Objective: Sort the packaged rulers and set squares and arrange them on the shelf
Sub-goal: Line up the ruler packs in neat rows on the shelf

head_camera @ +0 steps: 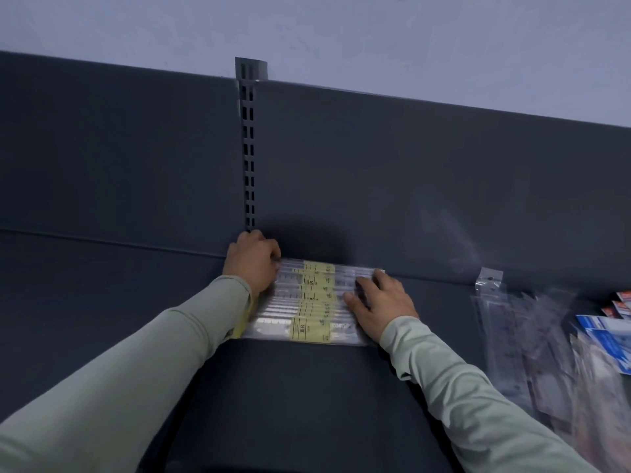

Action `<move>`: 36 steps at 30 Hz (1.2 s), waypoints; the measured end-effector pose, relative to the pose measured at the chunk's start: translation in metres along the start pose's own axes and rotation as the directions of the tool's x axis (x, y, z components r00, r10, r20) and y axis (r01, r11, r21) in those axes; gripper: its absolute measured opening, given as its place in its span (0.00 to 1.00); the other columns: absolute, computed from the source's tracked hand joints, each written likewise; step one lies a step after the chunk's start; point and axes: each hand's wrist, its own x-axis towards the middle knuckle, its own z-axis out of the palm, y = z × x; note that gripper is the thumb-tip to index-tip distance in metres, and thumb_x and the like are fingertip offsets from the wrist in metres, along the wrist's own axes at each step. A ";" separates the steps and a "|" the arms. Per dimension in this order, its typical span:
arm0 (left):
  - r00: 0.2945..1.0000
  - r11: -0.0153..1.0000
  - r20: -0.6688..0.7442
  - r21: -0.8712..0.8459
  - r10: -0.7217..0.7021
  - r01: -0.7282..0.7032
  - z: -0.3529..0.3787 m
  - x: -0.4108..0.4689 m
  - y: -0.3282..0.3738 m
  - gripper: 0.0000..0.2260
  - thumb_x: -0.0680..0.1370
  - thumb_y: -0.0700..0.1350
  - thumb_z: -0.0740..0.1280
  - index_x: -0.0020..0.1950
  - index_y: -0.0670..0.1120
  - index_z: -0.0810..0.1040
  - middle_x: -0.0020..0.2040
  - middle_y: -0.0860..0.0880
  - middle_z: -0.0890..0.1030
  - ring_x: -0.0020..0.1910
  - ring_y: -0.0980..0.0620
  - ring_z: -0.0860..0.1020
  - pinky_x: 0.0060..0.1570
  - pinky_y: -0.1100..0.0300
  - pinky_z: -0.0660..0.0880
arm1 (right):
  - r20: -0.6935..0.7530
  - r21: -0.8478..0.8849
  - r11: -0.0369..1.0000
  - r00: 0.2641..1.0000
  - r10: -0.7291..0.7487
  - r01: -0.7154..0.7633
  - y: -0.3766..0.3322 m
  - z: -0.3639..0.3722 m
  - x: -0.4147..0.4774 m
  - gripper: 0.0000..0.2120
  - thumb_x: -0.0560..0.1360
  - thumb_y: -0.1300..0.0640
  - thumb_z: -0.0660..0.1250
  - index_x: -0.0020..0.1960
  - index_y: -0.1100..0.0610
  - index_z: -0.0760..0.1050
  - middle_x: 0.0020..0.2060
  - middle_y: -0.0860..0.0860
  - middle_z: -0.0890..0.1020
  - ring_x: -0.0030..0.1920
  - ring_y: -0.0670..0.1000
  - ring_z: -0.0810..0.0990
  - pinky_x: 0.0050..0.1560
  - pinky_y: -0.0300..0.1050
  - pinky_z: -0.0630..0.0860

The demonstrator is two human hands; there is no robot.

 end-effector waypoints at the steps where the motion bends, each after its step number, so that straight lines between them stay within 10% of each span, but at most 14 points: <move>1: 0.999 0.998 0.002 0.030 0.051 -0.051 -0.002 -0.003 0.003 0.09 0.80 0.45 0.61 0.56 0.48 0.79 0.58 0.48 0.74 0.59 0.47 0.68 0.60 0.52 0.66 | -0.009 -0.006 1.000 1.000 0.007 -0.007 0.000 0.000 0.001 0.27 0.79 0.38 0.51 0.74 0.48 0.61 0.76 0.53 0.57 0.75 0.55 0.54 0.72 0.50 0.56; 4: 0.972 0.988 0.187 0.030 0.141 -0.149 -0.007 -0.015 0.015 0.18 0.83 0.54 0.53 0.64 0.48 0.76 0.66 0.46 0.73 0.65 0.46 0.69 0.65 0.50 0.66 | -0.008 0.027 0.999 1.000 0.026 -0.026 -0.001 0.000 0.001 0.27 0.79 0.38 0.49 0.74 0.48 0.61 0.77 0.51 0.55 0.76 0.53 0.52 0.73 0.51 0.55; 8: 0.858 0.984 0.510 0.109 0.068 -0.143 -0.005 -0.031 0.021 0.37 0.77 0.69 0.47 0.79 0.47 0.50 0.79 0.47 0.46 0.78 0.48 0.45 0.76 0.48 0.48 | 0.068 0.015 1.000 0.998 -0.001 0.000 -0.001 0.002 -0.003 0.29 0.79 0.37 0.44 0.77 0.47 0.52 0.78 0.50 0.46 0.77 0.49 0.43 0.75 0.52 0.46; 16: 0.779 0.974 0.621 0.114 0.082 -0.194 -0.019 -0.050 0.013 0.52 0.65 0.78 0.55 0.79 0.51 0.39 0.78 0.50 0.36 0.77 0.51 0.35 0.74 0.41 0.37 | 0.116 0.019 0.999 0.993 -0.038 0.036 -0.002 0.000 -0.023 0.31 0.78 0.34 0.46 0.77 0.44 0.48 0.78 0.49 0.42 0.77 0.47 0.40 0.75 0.54 0.40; 36: 0.792 0.923 0.547 0.084 0.272 -0.375 -0.040 -0.091 0.019 0.25 0.83 0.52 0.55 0.78 0.47 0.54 0.79 0.50 0.49 0.78 0.53 0.49 0.74 0.55 0.49 | 0.138 -0.088 0.980 0.977 -0.164 0.177 -0.005 -0.007 -0.049 0.28 0.80 0.39 0.48 0.77 0.45 0.51 0.78 0.49 0.44 0.77 0.48 0.41 0.75 0.50 0.40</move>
